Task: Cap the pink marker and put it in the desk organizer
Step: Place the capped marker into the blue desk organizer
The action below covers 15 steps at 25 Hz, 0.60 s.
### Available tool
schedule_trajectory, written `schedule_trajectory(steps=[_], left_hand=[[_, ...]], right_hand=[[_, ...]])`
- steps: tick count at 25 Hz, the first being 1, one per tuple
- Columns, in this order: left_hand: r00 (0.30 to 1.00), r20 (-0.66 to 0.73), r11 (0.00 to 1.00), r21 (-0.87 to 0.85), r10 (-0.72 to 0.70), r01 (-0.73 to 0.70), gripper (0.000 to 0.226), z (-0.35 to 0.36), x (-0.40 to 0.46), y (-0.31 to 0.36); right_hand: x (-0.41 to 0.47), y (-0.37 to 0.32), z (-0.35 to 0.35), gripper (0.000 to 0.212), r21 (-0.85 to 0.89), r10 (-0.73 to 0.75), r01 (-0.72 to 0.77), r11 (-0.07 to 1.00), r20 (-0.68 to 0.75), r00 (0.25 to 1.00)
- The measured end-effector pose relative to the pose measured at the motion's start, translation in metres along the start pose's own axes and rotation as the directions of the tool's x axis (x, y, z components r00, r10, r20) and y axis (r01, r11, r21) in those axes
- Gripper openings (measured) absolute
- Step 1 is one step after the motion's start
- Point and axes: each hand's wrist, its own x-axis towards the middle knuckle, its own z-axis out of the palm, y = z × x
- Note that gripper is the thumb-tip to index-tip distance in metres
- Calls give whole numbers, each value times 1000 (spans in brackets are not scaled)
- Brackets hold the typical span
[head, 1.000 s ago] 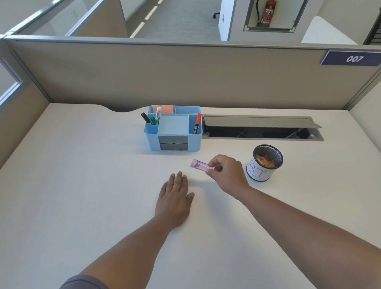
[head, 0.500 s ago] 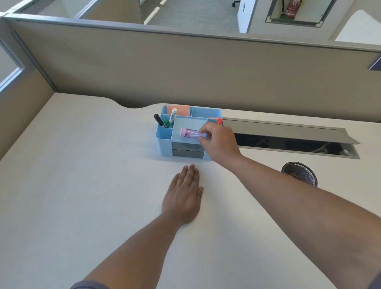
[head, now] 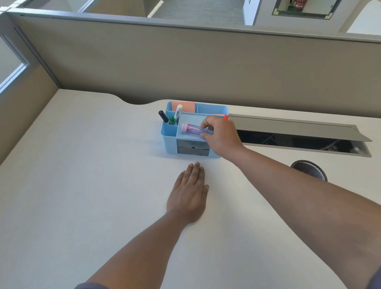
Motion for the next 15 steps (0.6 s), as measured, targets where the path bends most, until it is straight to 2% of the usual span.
schedule_trajectory(steps=[10,15], left_hand=[[1000,15,1000,-11,-1,1,62,-1,-1,0],[997,76,998,-62,24,-19,58,-14,0,-1]], right_hand=[[-14,-3,-3,31,30,6,-4,1000,-54,999],[-44,-1,-11,39,34,-10,13,999,-93,996]])
